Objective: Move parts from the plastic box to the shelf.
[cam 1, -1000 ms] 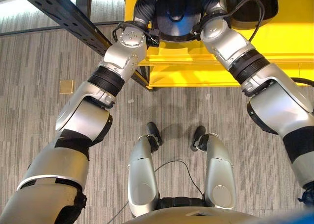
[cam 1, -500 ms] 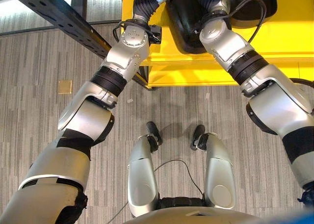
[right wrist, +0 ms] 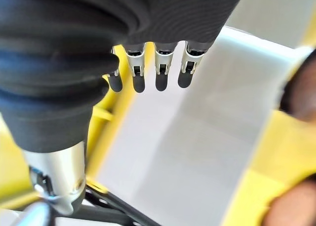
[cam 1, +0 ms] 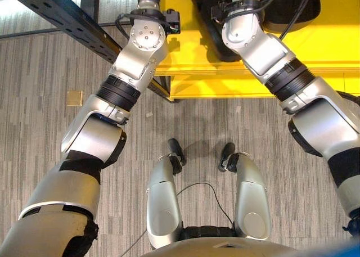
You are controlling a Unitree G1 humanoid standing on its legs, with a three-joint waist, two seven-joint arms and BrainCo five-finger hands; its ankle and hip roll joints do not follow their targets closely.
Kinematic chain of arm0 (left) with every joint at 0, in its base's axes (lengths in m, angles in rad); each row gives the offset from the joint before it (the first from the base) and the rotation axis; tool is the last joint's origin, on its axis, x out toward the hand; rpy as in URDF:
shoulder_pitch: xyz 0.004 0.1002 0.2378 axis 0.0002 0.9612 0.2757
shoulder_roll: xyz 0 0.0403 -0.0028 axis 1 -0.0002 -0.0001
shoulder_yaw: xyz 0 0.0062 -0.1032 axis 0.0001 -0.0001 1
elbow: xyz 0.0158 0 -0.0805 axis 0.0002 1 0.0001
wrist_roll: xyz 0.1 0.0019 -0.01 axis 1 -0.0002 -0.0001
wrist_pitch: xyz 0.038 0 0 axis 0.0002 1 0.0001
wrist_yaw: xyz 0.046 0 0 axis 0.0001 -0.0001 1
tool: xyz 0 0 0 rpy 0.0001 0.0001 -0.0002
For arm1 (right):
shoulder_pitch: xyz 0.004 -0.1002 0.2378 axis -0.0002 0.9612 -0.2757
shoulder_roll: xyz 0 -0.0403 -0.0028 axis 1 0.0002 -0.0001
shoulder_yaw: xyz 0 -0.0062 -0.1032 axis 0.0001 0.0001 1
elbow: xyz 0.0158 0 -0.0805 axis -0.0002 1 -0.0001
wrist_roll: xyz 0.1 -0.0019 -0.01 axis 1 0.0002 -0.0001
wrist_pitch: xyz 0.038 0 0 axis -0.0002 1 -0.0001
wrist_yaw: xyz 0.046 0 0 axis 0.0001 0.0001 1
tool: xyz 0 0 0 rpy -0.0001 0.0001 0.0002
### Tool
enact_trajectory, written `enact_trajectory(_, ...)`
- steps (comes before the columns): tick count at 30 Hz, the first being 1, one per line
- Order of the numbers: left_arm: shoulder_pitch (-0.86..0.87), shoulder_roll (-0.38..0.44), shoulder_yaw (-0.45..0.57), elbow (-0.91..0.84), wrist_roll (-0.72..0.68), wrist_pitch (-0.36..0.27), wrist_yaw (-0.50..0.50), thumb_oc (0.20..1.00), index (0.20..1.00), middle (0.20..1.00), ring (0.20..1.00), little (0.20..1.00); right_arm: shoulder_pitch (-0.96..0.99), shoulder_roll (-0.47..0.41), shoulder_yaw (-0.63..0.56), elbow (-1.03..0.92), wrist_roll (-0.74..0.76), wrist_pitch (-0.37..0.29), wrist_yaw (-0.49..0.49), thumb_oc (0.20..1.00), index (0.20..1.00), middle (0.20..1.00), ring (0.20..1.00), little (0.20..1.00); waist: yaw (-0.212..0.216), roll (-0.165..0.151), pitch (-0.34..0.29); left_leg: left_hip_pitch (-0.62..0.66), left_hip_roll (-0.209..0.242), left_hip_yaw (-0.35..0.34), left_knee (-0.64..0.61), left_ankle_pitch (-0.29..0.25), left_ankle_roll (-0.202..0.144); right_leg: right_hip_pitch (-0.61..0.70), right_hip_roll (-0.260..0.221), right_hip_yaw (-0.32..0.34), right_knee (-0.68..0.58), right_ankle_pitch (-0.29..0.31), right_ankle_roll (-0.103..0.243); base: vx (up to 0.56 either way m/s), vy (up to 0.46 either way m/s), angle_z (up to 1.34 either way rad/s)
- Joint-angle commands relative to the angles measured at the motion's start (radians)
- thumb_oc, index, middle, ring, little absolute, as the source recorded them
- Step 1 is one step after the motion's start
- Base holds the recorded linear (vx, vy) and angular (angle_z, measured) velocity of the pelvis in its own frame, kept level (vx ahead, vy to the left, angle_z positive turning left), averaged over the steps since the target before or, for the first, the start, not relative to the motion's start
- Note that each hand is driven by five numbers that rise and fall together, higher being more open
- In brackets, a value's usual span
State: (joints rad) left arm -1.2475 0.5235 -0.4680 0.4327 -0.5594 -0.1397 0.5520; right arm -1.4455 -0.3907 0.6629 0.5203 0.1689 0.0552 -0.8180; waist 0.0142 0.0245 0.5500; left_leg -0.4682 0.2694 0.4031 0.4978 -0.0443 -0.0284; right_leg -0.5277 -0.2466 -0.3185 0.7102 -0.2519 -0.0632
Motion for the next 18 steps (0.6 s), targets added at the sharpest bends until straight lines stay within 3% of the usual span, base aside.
enact_trajectory(1, 0.074, 0.035, 0.093, -0.205, 0.096, -0.078, -0.025, 1.000, 1.000, 1.000, 1.000, 1.000, 0.098, -0.034, -0.076, -0.186, -0.150, -0.057, 0.071, 1.000, 1.000, 1.000, 1.000, 1.000, 0.019, 0.016, -0.053, 0.069, 0.004, -0.045, -0.077, 0.007, -0.077, 0.040, 0.008, 0.004, -0.096, 0.057, 0.111, 0.00, 0.000, 0.00)
enact_trajectory(5, 0.371, 0.044, 0.213, -0.467, 0.139, -0.107, -0.110, 1.000, 1.000, 1.000, 1.000, 1.000, 0.373, -0.121, -0.154, -0.480, -0.281, -0.069, 0.210, 1.000, 1.000, 1.000, 1.000, 1.000, 0.011, 0.005, -0.057, 0.094, -0.005, -0.053, -0.097, 0.001, -0.071, 0.062, 0.008, 0.010, -0.109, 0.047, 0.122, -0.01, 0.019, -0.01)
enact_trajectory(6, 0.513, 0.041, 0.247, -0.575, 0.123, -0.130, -0.162, 1.000, 1.000, 1.000, 1.000, 1.000, 0.514, -0.175, -0.193, -0.599, -0.339, -0.079, 0.313, 1.000, 1.000, 1.000, 1.000, 1.000, 0.001, 0.004, -0.062, 0.101, -0.001, -0.043, -0.113, 0.018, -0.056, 0.067, 0.012, 0.004, -0.123, 0.064, 0.115, 0.01, 0.046, -0.01)
enact_trajectory(9, 0.613, 0.031, 0.272, -0.642, 0.119, -0.130, -0.214, 1.000, 1.000, 1.000, 1.000, 1.000, 0.622, -0.215, -0.223, -0.700, -0.372, -0.076, 0.383, 1.000, 1.000, 1.000, 1.000, 1.000, -0.007, -0.001, -0.069, 0.117, -0.004, -0.054, -0.118, -0.001, -0.066, 0.083, 0.016, 0.015, -0.133, 0.052, 0.131, -0.01, 0.012, 0.00)
enact_trajectory(10, 0.726, 0.032, 0.292, -0.713, 0.085, -0.149, -0.265, 1.000, 1.000, 1.000, 1.000, 1.000, 0.734, -0.275, -0.266, -0.776, -0.405, -0.102, 0.444, 1.000, 1.000, 1.000, 1.000, 1.000, -0.014, -0.009, -0.067, 0.122, 0.006, -0.036, -0.129, 0.017, -0.057, 0.092, 0.016, 0.001, -0.157, 0.074, 0.128, 0.07, -0.001, -0.11)
enact_trajectory(11, 0.803, 0.025, 0.302, -0.741, 0.071, -0.165, -0.316, 1.000, 1.000, 1.000, 1.000, 1.000, 0.801, -0.306, -0.292, -0.811, -0.410, -0.114, 0.485, 1.000, 1.000, 1.000, 1.000, 1.000, -0.018, -0.014, -0.070, 0.137, 0.005, -0.044, -0.130, -0.001, -0.069, 0.107, 0.017, 0.011, -0.162, 0.063, 0.142, 0.00, -0.045, -0.21)
enact_trajectory(12, 0.955, 0.035, 0.314, -0.797, 0.030, -0.215, -0.421, 1.000, 1.000, 1.000, 1.000, 1.000, 0.949, -0.408, -0.384, -0.832, -0.417, -0.214, 0.539, 1.000, 1.000, 1.000, 1.000, 1.000, -0.029, -0.030, -0.066, 0.157, 0.013, -0.033, -0.141, 0.000, -0.071, 0.126, 0.019, 0.001, -0.171, 0.066, 0.151, 0.05, -0.046, -0.17)
enact_trajectory(16, 1.055, 0.064, 0.313, -0.824, 0.008, -0.256, -0.471, 1.000, 1.000, 1.000, 1.000, 1.000, 1.054, -0.497, -0.459, -0.838, -0.467, -0.303, 0.554, 1.000, 1.000, 1.000, 1.000, 1.000, -0.028, -0.041, -0.071, 0.175, 0.018, -0.026, -0.153, 0.003, -0.074, 0.147, 0.027, -0.008, -0.187, 0.072, 0.154, -0.01, -0.063, -0.05)
enact_trajectory(18, 1.126, 0.097, 0.318, -0.829, -0.017, -0.283, -0.526, 1.000, 1.000, 1.000, 1.000, 1.000, 1.134, -0.589, -0.516, -0.848, -0.527, -0.341, 0.542, 1.000, 1.000, 1.000, 1.000, 1.000, -0.028, -0.053, -0.070, 0.187, 0.025, -0.016, -0.157, 0.008, -0.076, 0.165, 0.032, -0.017, -0.198, 0.080, 0.156, 0.00, -0.105, -0.07)
